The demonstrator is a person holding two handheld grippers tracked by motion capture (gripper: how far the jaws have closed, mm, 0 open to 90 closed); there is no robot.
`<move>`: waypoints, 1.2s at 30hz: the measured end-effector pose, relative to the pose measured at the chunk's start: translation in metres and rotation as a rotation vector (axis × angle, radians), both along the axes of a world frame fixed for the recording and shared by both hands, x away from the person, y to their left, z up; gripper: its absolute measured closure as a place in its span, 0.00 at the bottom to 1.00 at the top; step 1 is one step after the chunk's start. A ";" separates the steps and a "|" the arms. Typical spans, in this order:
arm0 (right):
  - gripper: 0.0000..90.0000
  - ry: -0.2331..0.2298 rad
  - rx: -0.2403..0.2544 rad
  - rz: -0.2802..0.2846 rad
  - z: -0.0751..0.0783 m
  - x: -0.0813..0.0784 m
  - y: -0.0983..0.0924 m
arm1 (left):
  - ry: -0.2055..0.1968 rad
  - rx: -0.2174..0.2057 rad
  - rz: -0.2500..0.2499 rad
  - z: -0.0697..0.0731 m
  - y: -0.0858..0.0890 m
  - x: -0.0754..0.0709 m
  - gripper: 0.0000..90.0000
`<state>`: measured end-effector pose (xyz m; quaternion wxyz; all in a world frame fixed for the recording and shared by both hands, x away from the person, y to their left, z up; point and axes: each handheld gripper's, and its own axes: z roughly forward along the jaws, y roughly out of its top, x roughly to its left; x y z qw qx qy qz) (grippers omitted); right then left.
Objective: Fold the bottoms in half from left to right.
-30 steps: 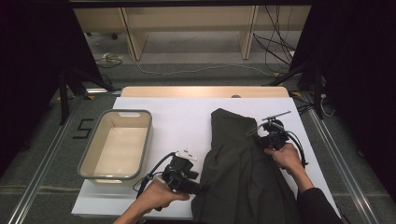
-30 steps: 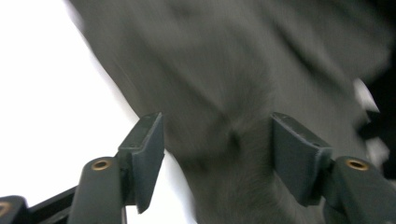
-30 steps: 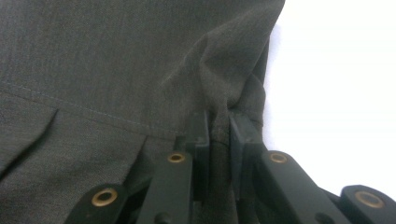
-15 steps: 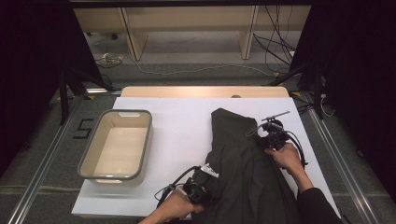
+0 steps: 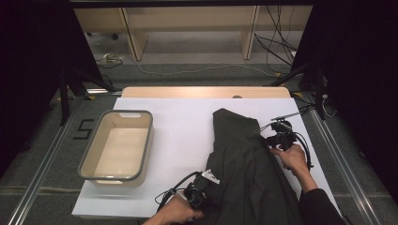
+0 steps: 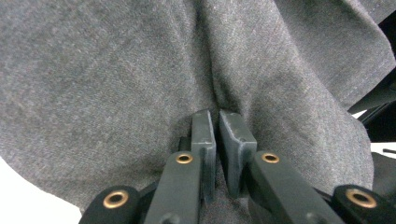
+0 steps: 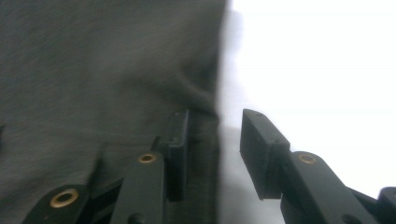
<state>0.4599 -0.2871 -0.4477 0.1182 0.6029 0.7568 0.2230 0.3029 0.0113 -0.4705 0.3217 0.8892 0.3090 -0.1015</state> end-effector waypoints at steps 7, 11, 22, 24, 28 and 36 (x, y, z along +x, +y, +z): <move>0.72 -0.011 0.030 0.001 0.003 -0.001 -0.001 | 0.000 -0.014 -0.018 0.006 0.003 -0.003 0.87; 0.58 -0.037 0.062 0.012 0.008 -0.003 -0.005 | -0.033 -0.056 -0.009 0.020 0.010 0.001 0.76; 0.44 -0.077 0.112 0.037 0.020 -0.009 -0.007 | -0.112 -0.122 0.141 0.055 0.035 0.027 0.49; 0.42 -0.079 0.116 0.039 0.020 -0.009 -0.008 | -0.126 -0.126 0.175 0.060 0.036 0.034 0.47; 0.40 -0.083 0.122 0.036 0.021 -0.009 -0.011 | -0.156 -0.119 0.252 0.066 0.038 0.047 0.41; 0.35 -0.080 0.122 0.055 0.018 -0.009 -0.011 | -0.178 -0.102 0.347 0.069 0.042 0.068 0.33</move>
